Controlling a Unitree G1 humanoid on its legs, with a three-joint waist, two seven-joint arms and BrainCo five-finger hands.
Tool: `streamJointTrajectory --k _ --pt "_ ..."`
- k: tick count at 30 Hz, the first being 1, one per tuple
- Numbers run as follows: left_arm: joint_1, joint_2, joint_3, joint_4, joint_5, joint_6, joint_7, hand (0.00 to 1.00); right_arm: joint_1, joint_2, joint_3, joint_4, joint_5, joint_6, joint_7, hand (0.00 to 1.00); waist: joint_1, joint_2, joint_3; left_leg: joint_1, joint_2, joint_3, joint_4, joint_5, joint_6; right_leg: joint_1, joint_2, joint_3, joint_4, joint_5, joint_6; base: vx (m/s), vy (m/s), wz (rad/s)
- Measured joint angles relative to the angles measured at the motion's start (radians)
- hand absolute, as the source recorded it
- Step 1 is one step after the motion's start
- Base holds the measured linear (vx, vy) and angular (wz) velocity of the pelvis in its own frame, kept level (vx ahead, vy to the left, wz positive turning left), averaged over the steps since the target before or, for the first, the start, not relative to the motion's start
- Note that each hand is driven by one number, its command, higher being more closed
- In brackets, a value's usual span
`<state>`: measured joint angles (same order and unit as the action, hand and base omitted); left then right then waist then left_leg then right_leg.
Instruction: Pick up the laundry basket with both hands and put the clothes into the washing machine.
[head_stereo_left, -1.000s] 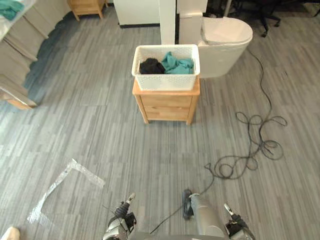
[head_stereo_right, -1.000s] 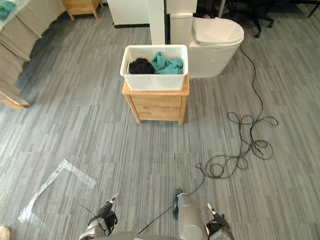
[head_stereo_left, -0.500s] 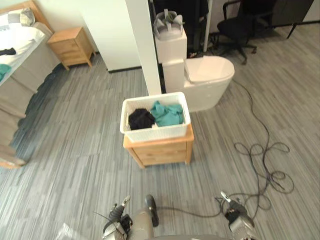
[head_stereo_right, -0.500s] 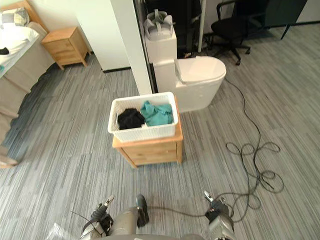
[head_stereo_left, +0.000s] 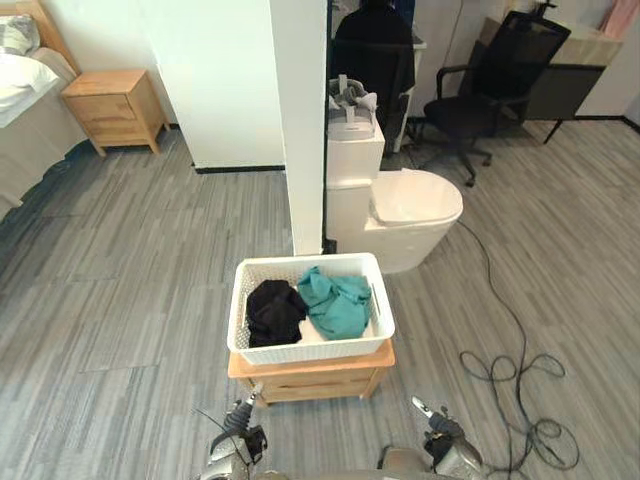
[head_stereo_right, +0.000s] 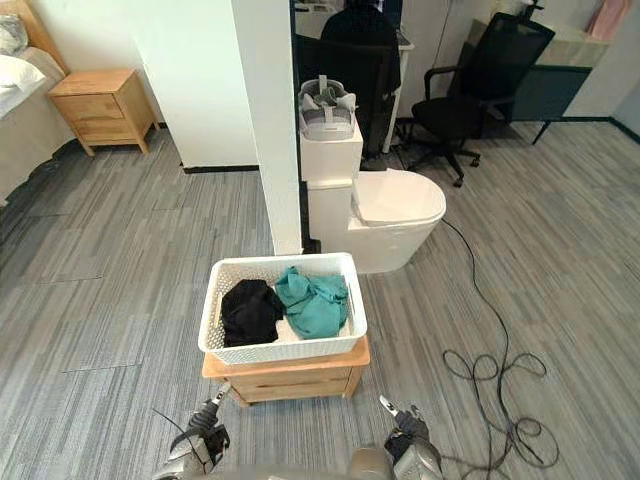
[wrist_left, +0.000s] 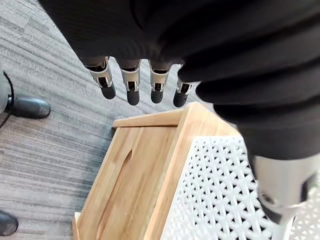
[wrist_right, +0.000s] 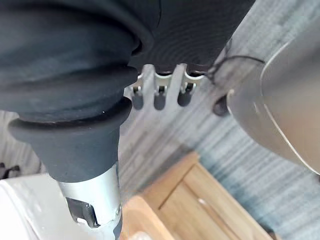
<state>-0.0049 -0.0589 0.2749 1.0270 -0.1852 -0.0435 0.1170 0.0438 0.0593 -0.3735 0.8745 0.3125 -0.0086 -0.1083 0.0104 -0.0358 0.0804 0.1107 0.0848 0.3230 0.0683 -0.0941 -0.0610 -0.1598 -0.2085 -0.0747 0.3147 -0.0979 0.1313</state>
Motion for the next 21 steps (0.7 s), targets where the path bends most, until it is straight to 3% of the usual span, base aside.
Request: streamJointTrajectory --k 1,2,4,6,12,16,21 --pt "0.005 -0.014 -0.015 0.003 -0.002 0.000 -0.001 0.00 0.001 -0.011 0.007 -0.022 0.000 -0.012 -0.005 0.00 0.000 0.030 -0.001 -0.014 0.025 -0.001 -0.003 0.004 -0.015 0.000 0.027 -0.010 -0.023 0.007 -0.011 0.19 -0.200 0.00" --pt "0.005 -0.014 -0.014 0.002 -0.004 -0.001 0.000 0.00 0.001 -0.015 0.011 -0.034 0.000 -0.015 -0.007 0.00 0.000 0.042 -0.001 -0.018 0.037 -0.001 -0.006 0.011 -0.025 -0.002 0.038 -0.013 -0.029 0.010 -0.015 0.15 -0.209 -0.05" --pt "0.008 -0.015 -0.004 -0.001 -0.028 -0.004 0.025 0.00 0.023 -0.017 0.020 -0.100 0.007 -0.022 -0.029 0.00 -0.005 0.056 0.000 -0.016 0.056 -0.011 -0.017 0.035 -0.061 0.013 0.062 -0.038 -0.041 0.002 -0.028 0.12 -0.175 0.13" --pt "0.023 -0.015 -0.004 -0.021 -0.050 -0.005 0.042 0.00 0.062 -0.017 0.032 -0.206 0.021 -0.026 -0.055 0.00 -0.014 0.050 0.004 -0.009 0.067 -0.021 -0.015 0.045 -0.070 0.035 0.069 -0.059 -0.046 -0.005 -0.039 0.07 -0.107 0.23" --pt "0.179 0.003 0.013 -0.311 -0.144 -0.040 0.087 0.00 0.199 0.002 0.052 -0.711 0.042 -0.084 -0.133 0.00 -0.048 0.050 0.018 -0.042 0.071 -0.010 -0.014 0.037 -0.060 -0.004 0.069 -0.054 -0.056 -0.028 -0.028 -0.03 -0.020 0.01" --pt "0.225 0.048 0.099 -0.411 -0.157 -0.041 0.099 0.00 0.235 0.003 -0.006 -0.852 0.029 -0.101 -0.164 0.00 -0.049 0.066 0.032 -0.079 0.071 0.011 0.008 0.000 -0.045 -0.040 0.063 -0.042 -0.035 -0.026 -0.025 0.00 0.041 -0.05" --pt "0.210 0.159 0.238 -0.595 -0.152 -0.053 0.109 0.00 0.179 -0.050 -0.094 -0.989 -0.013 -0.104 -0.180 0.00 -0.053 0.119 0.044 -0.120 0.055 0.019 0.005 0.000 -0.043 -0.101 0.055 -0.021 -0.021 -0.015 -0.023 0.03 0.018 -0.07"
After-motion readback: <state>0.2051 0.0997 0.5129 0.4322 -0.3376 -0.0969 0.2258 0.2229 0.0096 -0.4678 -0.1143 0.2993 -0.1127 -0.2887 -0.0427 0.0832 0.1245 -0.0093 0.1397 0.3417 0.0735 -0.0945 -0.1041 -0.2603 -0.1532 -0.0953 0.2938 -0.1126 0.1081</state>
